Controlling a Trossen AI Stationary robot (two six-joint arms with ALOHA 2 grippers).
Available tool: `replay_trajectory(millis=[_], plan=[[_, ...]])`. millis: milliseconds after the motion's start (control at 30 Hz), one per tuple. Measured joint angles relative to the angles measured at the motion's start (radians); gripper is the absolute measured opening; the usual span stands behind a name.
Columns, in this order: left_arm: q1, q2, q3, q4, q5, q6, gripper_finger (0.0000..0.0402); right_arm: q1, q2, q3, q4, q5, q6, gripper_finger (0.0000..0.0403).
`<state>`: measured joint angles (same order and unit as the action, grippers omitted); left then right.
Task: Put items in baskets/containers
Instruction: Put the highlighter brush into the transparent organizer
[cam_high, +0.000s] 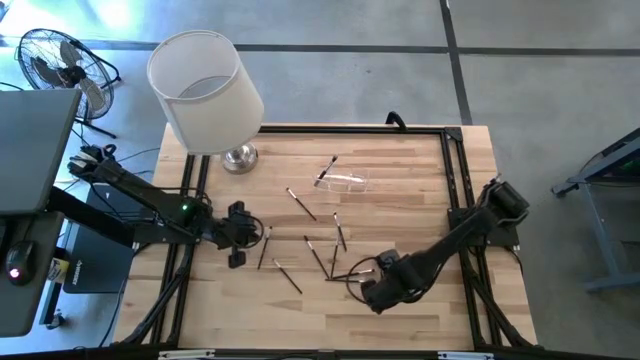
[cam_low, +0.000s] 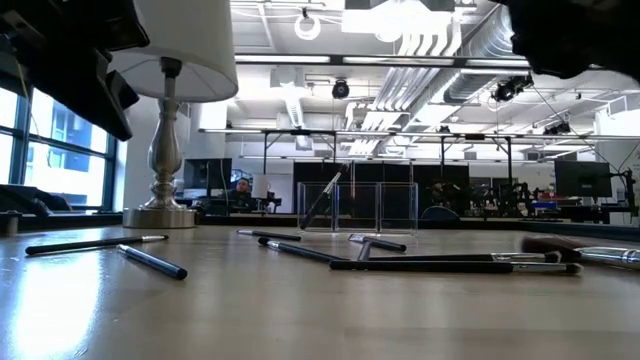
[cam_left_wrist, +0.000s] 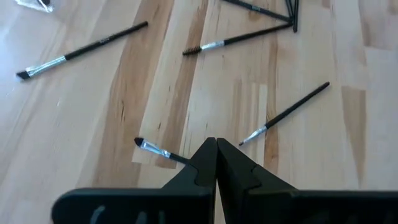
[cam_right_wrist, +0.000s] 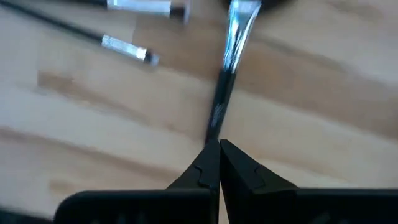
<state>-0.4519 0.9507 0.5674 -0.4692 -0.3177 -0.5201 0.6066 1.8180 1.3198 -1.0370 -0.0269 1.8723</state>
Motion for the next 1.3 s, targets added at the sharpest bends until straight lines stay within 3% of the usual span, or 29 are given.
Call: replay_trajectory(millis=[100, 233, 600, 800, 967, 1133, 1300], plan=[[0.0, 0.0, 0.0, 0.0, -0.006, 0.0, 0.0, -0.01, 0.001, -0.008, 0.009, 0.06, -0.016, 0.0003], [0.0, 0.0, 0.0, 0.007, -0.007, 0.0, 0.0, -0.037, 0.002, -0.047, 0.011, 0.053, -0.053, 0.0023], [0.0, 0.0, 0.0, 0.01, -0.007, -0.008, 0.0, -0.085, 0.002, -0.182, 0.174, 0.044, -0.1, 0.0129], [0.0, 0.0, 0.0, 0.01, -0.008, -0.008, 0.0, -0.097, 0.002, -0.247, 0.24, 0.035, -0.123, 0.0162], [0.0, 0.0, 0.0, 0.01, -0.019, -0.006, 0.0, -0.11, -0.01, -0.336, 0.356, -0.005, -0.118, 0.0136], [0.0, 0.0, 0.0, 0.012, -0.019, -0.003, 0.0, -0.111, -0.013, -0.356, 0.347, -0.006, -0.122, 0.0037], [0.0, 0.0, 0.0, 0.012, -0.018, -0.003, 0.0, -0.111, -0.025, -0.334, 0.278, 0.044, -0.175, 0.0037]])
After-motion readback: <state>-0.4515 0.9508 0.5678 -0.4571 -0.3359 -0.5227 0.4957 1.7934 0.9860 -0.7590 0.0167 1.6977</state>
